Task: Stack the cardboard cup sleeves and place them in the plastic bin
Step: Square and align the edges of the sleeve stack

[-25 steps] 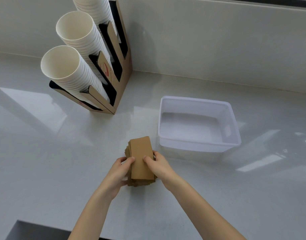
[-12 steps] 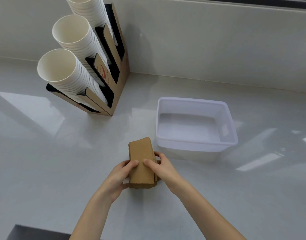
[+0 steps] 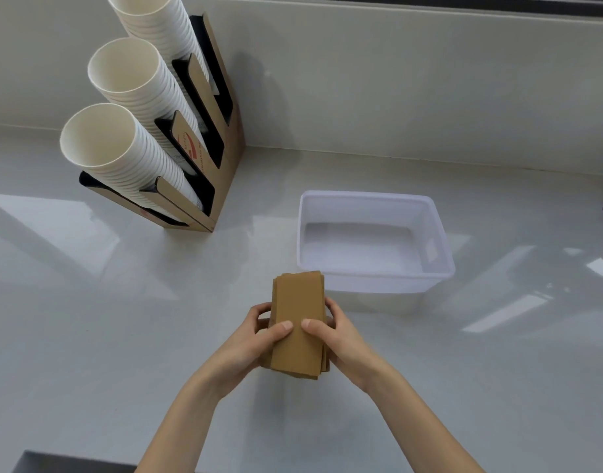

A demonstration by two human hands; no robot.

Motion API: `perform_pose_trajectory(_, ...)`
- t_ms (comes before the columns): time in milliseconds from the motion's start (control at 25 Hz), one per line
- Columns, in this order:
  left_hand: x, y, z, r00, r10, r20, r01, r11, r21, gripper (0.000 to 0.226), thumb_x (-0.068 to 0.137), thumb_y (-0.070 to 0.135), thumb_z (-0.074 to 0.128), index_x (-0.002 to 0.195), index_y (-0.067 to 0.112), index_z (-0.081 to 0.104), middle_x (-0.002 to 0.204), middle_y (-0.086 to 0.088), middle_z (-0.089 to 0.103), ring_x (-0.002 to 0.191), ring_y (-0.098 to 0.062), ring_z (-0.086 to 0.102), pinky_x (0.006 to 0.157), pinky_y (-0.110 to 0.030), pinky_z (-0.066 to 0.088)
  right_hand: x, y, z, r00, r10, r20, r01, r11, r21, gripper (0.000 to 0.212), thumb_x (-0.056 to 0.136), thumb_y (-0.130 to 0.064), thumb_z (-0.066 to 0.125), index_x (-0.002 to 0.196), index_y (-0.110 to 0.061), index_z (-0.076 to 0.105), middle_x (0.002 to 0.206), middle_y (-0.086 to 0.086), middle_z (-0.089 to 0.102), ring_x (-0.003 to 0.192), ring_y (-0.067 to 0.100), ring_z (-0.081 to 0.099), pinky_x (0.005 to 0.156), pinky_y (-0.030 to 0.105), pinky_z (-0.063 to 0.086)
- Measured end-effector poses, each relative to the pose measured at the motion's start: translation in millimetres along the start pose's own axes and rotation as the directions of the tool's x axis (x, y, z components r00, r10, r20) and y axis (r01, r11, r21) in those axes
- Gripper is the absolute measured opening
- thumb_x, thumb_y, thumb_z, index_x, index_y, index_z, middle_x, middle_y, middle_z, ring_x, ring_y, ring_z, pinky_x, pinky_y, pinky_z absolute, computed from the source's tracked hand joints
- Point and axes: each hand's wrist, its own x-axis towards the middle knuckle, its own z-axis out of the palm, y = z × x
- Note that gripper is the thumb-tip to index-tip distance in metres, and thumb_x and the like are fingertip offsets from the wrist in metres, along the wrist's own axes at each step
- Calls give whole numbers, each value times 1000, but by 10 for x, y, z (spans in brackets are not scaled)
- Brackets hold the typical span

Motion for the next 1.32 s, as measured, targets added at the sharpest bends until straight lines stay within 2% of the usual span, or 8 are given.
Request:
perform_pose_trajectory(440,72,62,410,972,235,-28,-212,917,337,63,79,26,66,117,37,17,98,17,44,87,-2,56,58,-10,52,-166,139,-316,995,-97,31,94,991,91,70,72,-24,64,136,-19,36,127,8,58,111,21,61,91,32,54)
perform_pose_trajectory(560,106,80,478,951,307,29,-291,863,413,72,68,31,71,116,40,17,99,18,46,88,-5,58,69,-18,56,-264,125,-435,991,-136,17,135,990,41,64,73,-23,66,132,-22,42,128,5,59,114,18,60,95,31,52)
perform_pose_trajectory(640,127,101,505,935,342,91,-336,774,537,76,60,35,68,118,41,19,100,18,50,90,-8,61,76,-25,56,-353,88,-573,985,-169,-26,168,985,-38,70,70,-25,68,133,-27,37,127,-6,57,116,11,57,96,27,49)
perform_pose_trajectory(760,164,137,576,898,392,200,-402,546,735,81,59,39,68,126,35,23,111,13,53,94,-9,57,80,-25,48,-482,17,-784,981,-185,-61,167,961,-221,103,69,-25,74,144,-34,4,141,-18,32,135,5,33,110,26,32)
perform_pose_trajectory(840,221,148,622,870,407,280,-433,356,828,82,62,36,69,130,29,25,120,8,51,103,-12,51,82,-21,40,-520,-2,-864,971,-230,-60,170,850,-499,111,70,-26,76,145,-33,-6,151,-14,9,140,1,9,111,21,18)
perform_pose_trajectory(960,305,150,673,841,379,385,-468,154,870,83,64,34,66,134,26,23,128,4,47,112,-16,45,91,-22,34,-497,-6,-904,950,-311,6,216,647,-731,113,69,-29,75,145,-29,-8,154,-10,0,143,6,3,117,27,14)
perform_pose_trajectory(1120,373,162,754,814,382,437,-491,52,869,85,67,31,64,138,24,18,134,5,42,115,-17,41,95,-23,30,-432,109,-934,946,-324,-18,220,683,-697,112,68,-27,77,145,-27,-5,140,-11,21,137,10,25,114,30,27)
perform_pose_trajectory(1320,430,36,732,839,373,395,-454,81,887,84,71,38,62,140,25,16,136,5,41,124,-17,32,104,-23,20,-387,309,-939,952,-293,-87,164,730,-663,107,67,-27,75,146,-23,3,136,-4,33,129,16,39,110,32,34)
